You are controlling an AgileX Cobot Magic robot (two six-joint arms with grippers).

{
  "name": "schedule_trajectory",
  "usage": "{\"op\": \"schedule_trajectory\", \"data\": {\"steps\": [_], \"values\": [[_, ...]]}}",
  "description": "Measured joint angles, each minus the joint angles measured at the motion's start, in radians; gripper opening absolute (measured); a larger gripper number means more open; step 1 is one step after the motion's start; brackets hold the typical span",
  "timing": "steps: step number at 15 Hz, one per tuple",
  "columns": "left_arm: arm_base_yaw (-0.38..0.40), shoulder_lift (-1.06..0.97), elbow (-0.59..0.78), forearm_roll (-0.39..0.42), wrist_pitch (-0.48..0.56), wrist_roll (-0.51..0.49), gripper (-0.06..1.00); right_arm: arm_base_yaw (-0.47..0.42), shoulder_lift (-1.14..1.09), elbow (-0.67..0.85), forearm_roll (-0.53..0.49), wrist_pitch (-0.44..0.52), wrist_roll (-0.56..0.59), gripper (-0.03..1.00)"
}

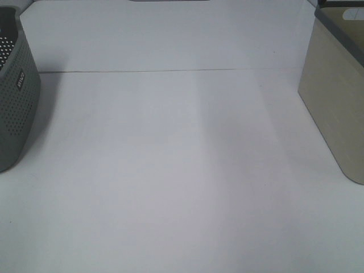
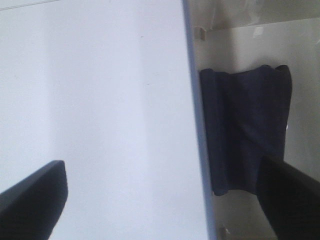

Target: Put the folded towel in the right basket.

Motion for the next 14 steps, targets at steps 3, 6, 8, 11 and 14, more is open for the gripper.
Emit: {"op": "schedule_trajectory", "data": {"steps": [3, 6, 8, 11, 14], "values": [[0.000, 0.000, 0.000, 0.000, 0.000, 0.002, 0.99, 0.019, -0.034, 0.016, -0.057, -0.001, 0.011, 0.98], [0.000, 0.000, 0.000, 0.000, 0.000, 0.002, 0.99, 0.018, -0.230, 0.218, -0.100, -0.007, 0.022, 0.98], [0.000, 0.000, 0.000, 0.000, 0.000, 0.002, 0.99, 0.018, -0.371, 0.374, -0.098, -0.016, 0.025, 0.98], [0.000, 0.000, 0.000, 0.000, 0.000, 0.002, 0.99, 0.018, -0.788, 0.794, -0.059, -0.090, -0.015, 0.98], [0.000, 0.000, 0.000, 0.000, 0.000, 0.002, 0.99, 0.018, -1.031, 1.001, -0.037, -0.156, -0.060, 0.98]]}}
